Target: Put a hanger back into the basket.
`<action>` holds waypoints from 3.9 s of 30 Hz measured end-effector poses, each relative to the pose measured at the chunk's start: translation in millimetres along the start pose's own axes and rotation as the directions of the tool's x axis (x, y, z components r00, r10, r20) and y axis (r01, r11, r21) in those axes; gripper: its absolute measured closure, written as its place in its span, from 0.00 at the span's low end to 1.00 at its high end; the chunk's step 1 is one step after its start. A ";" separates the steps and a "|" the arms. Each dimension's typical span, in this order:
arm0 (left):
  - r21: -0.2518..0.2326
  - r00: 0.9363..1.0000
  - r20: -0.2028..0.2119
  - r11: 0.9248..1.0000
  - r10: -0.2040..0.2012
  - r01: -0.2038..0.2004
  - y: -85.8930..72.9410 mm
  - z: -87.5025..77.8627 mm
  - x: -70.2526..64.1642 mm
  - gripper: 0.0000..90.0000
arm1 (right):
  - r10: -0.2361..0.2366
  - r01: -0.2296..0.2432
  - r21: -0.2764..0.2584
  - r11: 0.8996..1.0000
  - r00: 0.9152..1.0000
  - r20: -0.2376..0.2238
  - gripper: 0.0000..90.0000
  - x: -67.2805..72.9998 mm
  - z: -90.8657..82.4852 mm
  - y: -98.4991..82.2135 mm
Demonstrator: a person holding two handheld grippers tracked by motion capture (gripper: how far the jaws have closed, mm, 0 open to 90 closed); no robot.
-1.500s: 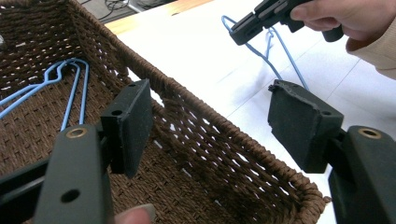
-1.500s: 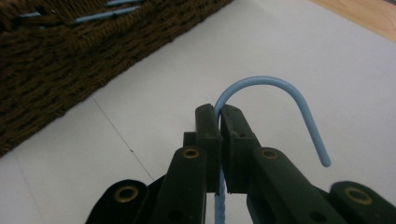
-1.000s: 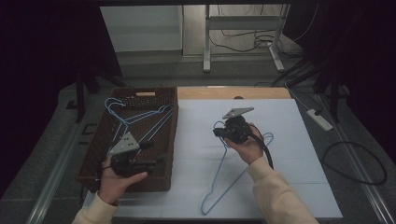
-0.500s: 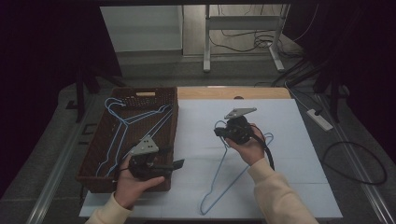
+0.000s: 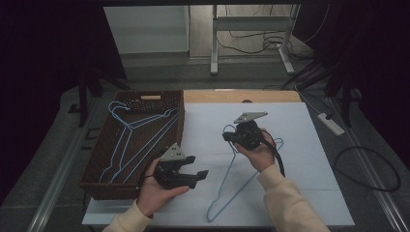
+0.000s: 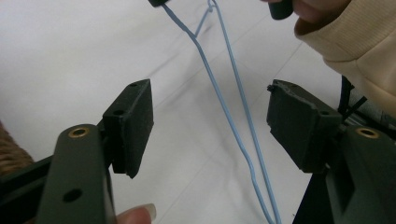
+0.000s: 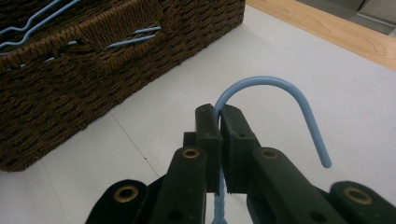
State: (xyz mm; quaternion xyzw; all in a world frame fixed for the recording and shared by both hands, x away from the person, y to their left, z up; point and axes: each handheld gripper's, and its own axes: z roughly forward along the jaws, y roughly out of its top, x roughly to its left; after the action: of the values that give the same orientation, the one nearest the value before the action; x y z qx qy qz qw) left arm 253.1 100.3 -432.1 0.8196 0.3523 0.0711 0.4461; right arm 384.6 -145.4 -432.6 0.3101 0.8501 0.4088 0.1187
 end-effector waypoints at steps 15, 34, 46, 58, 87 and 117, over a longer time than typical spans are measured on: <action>0.108 0.999 0.015 0.994 0.028 -0.030 -2.2 50.5 -22.5 0.36 | -0.003 0.003 -0.023 1.000 1.000 0.000 0.97 2.2 -5.8 -0.3; 0.205 1.000 -0.011 0.979 0.011 -0.009 -3.1 107.7 -22.6 0.57 | -0.001 0.001 -0.044 0.999 1.000 -0.006 0.97 2.5 -11.5 -2.6; 0.204 0.995 0.054 0.977 -0.080 0.067 -5.0 109.6 -13.5 0.90 | 0.008 -0.009 -0.068 0.998 1.000 -0.018 0.97 0.9 -15.8 -5.1; 0.126 0.996 0.044 0.989 -0.082 0.076 -3.7 98.8 -14.3 0.97 | 0.006 -0.013 -0.150 0.989 0.999 -0.044 0.65 -0.4 -34.4 -18.3; -0.002 0.989 0.080 0.993 -0.121 0.121 9.6 66.5 -14.1 0.97 | 0.081 -0.060 -0.316 0.947 0.995 0.053 0.43 -4.6 -137.2 -101.4; -0.257 0.986 0.091 0.953 -0.143 0.162 34.3 -39.2 29.5 0.97 | 0.121 -0.101 -0.221 0.970 0.990 0.075 0.41 -19.7 -121.2 -136.5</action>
State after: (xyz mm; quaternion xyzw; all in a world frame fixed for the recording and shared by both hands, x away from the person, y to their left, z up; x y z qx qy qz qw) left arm 275.7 133.8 -388.0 0.7255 0.3857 0.0532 0.5676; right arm 286.1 -297.7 -461.2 0.3601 0.7756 0.4910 0.1661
